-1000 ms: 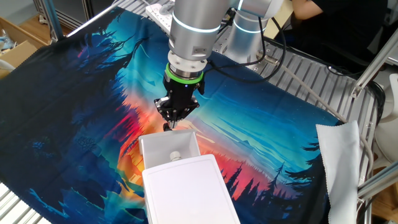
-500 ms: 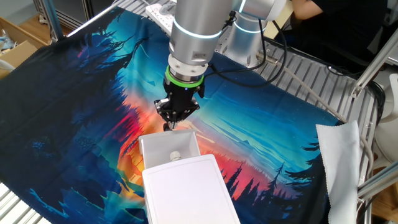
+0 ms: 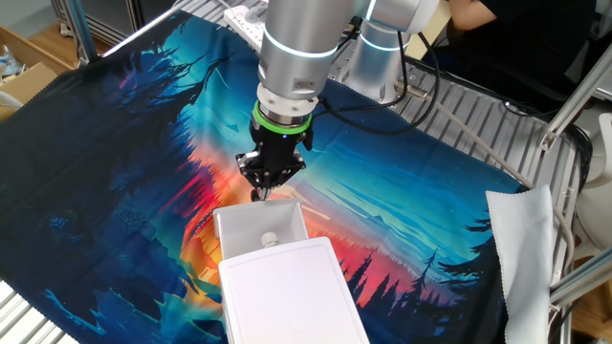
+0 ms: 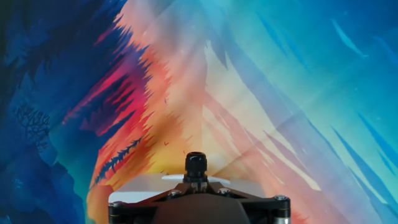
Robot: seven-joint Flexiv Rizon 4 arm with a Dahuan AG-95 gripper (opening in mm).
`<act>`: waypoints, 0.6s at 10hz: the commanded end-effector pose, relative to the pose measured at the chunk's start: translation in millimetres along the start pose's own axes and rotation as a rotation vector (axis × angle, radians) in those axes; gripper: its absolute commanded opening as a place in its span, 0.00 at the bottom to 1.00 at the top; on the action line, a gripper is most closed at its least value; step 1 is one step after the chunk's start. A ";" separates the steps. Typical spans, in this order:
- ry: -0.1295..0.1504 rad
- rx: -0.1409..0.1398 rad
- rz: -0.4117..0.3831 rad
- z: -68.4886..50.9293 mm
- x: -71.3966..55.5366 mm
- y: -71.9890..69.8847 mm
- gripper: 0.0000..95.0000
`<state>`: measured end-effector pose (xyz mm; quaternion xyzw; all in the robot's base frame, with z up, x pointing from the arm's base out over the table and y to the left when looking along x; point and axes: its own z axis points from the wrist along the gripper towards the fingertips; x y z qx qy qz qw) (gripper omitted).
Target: Grasp the handle and close the drawer
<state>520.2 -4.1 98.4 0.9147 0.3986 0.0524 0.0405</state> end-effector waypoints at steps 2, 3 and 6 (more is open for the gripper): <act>0.004 -0.001 0.002 2.4 -0.2 1.3 0.00; 0.004 0.000 0.004 2.4 -0.2 1.3 0.00; -0.002 0.006 0.020 2.4 -0.2 1.3 0.00</act>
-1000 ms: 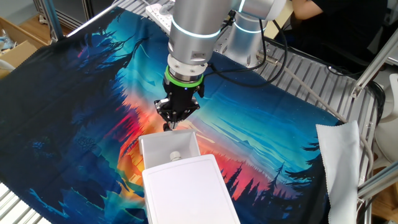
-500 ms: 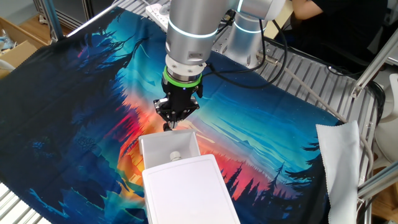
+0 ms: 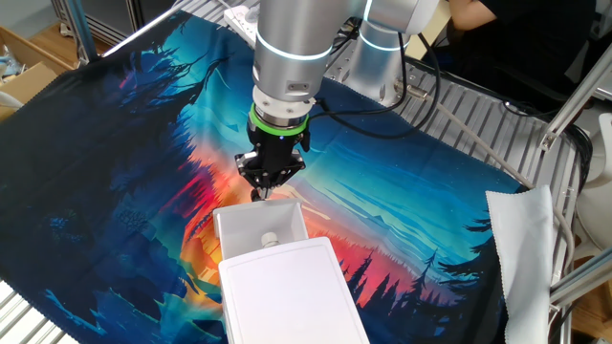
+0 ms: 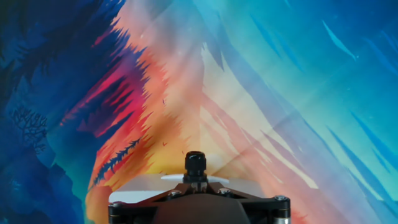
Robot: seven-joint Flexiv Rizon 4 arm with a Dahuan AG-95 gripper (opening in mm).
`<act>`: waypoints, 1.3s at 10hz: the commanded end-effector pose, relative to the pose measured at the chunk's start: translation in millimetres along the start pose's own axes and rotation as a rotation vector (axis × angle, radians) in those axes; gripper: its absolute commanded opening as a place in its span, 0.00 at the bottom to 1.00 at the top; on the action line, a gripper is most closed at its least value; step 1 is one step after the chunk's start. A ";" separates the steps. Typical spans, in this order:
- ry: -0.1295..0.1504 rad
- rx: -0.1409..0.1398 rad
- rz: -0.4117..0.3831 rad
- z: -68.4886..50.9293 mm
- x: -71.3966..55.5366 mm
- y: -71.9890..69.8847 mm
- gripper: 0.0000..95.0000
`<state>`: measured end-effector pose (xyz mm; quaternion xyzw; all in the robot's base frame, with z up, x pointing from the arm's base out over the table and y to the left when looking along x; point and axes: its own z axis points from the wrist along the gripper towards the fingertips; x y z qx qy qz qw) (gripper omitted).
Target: Grasp the handle and close the drawer
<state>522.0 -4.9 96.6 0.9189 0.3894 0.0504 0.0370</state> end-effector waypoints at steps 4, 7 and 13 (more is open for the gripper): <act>-0.003 0.001 -0.024 0.4 -0.7 -0.3 0.00; -0.005 0.001 -0.028 0.1 -0.8 -0.2 0.00; -0.014 0.017 0.011 0.4 -18.1 15.0 0.00</act>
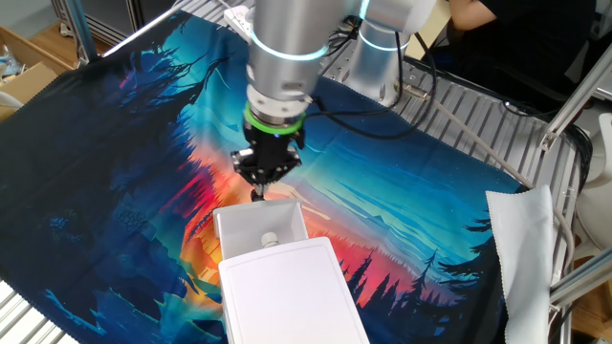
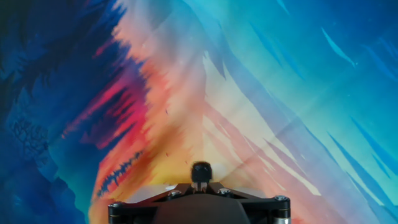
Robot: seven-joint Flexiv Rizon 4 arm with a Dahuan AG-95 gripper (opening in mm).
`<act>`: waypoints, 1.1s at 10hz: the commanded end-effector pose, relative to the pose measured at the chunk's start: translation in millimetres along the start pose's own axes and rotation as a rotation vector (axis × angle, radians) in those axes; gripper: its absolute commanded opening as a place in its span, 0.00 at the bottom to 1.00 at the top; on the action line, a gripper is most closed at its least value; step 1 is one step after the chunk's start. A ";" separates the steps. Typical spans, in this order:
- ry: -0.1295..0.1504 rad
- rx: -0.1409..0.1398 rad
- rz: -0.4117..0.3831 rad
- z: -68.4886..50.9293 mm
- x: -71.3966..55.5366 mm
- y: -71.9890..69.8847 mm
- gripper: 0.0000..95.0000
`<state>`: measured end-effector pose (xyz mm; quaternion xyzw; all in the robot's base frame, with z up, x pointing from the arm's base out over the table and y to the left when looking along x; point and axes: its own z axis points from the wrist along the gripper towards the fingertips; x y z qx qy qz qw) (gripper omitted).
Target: Grasp the handle and close the drawer
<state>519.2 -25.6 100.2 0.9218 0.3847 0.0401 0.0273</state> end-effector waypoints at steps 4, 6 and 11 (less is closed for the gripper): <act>0.001 -0.008 0.007 13.9 -9.9 0.1 0.00; 0.008 -0.006 0.007 17.9 -10.9 -2.3 0.00; 0.010 -0.005 0.017 23.8 -8.0 -2.5 0.00</act>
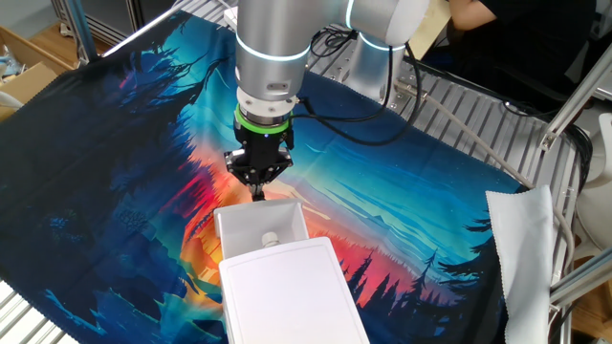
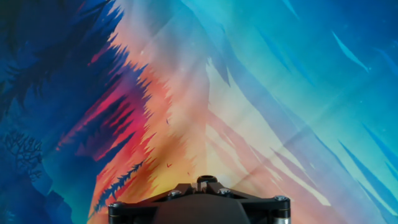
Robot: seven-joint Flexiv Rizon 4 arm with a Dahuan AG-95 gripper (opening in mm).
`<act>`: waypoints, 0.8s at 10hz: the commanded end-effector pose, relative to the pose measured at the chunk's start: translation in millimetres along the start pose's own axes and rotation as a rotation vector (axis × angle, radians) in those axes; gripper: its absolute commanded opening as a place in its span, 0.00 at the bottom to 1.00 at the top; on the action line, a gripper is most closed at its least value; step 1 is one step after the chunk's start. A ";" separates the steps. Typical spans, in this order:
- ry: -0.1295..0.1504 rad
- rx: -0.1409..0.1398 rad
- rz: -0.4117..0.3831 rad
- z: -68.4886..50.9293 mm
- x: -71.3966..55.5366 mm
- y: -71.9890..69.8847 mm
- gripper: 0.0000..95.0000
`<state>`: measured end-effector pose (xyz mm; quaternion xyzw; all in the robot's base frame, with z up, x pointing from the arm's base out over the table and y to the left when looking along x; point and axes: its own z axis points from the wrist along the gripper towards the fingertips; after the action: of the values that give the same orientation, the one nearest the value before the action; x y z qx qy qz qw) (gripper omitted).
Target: Grasp the handle and close the drawer
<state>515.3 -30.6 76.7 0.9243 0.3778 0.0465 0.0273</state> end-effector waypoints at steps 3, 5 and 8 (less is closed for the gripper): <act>0.010 0.005 0.014 0.0 1.9 -3.3 0.00; 0.014 0.003 0.023 -3.3 5.6 -5.3 0.00; 0.033 0.016 0.033 -7.0 10.7 -10.3 0.00</act>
<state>516.6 -16.0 82.6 0.9303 0.3621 0.0580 0.0132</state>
